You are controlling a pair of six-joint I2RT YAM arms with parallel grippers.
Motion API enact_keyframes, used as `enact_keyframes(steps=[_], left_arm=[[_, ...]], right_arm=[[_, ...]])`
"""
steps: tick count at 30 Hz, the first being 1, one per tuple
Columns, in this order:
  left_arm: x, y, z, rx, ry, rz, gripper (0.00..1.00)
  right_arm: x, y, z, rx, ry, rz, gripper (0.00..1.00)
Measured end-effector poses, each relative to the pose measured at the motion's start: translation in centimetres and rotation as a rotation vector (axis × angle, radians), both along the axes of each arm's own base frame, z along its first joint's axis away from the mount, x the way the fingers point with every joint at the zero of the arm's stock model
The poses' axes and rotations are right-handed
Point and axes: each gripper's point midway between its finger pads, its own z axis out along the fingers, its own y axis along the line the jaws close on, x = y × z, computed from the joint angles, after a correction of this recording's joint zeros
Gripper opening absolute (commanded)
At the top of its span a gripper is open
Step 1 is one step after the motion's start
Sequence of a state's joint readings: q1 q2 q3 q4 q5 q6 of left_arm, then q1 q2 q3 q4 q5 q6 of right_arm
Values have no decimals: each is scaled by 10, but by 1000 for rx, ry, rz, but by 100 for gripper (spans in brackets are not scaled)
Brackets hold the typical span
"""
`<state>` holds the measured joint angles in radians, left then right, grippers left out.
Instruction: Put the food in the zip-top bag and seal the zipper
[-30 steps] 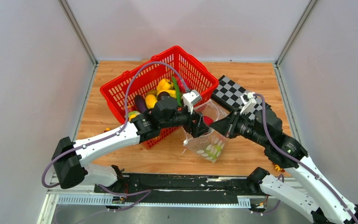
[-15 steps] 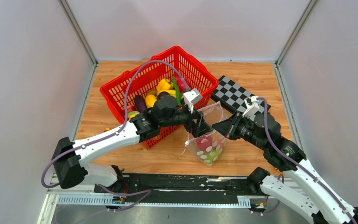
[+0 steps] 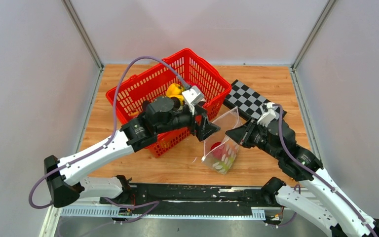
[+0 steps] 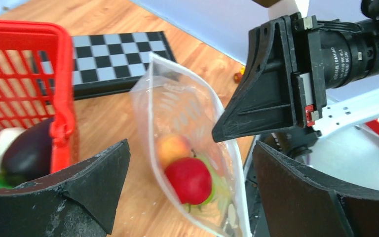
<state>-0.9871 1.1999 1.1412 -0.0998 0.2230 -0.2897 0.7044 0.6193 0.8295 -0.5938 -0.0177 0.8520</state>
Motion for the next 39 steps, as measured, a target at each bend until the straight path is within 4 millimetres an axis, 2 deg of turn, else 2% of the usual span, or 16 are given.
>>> enact_keyframes(steps=[4,9,14,17,19,24,28,34,39], left_arm=[[14,18,2,49,-49,101,100],[45,53,-14,152,-53,263,100],[99,120,-35,239,26,521,100],[121,164,-48,278,99,703,100],[129,188,-56,295,142,810,100],[132,240,-74,354,239,1094,100],[133,261,-85,408,302,1256,100],[128,279,-109,463,388,1410,100],[127,281,-118,424,440,1488,100]], right_arm=[[3,2,-4,-20,6,4,0],[3,1,-5,-41,7,9,1],[2,0,-5,-55,2,13,1],[1,-1,-6,-62,6,14,1],[1,-1,-7,-64,7,14,1],[1,-2,-8,-71,8,16,1],[1,-2,-7,-71,5,17,1],[0,-3,-9,-77,11,17,1],[0,-3,-9,-78,11,17,2]])
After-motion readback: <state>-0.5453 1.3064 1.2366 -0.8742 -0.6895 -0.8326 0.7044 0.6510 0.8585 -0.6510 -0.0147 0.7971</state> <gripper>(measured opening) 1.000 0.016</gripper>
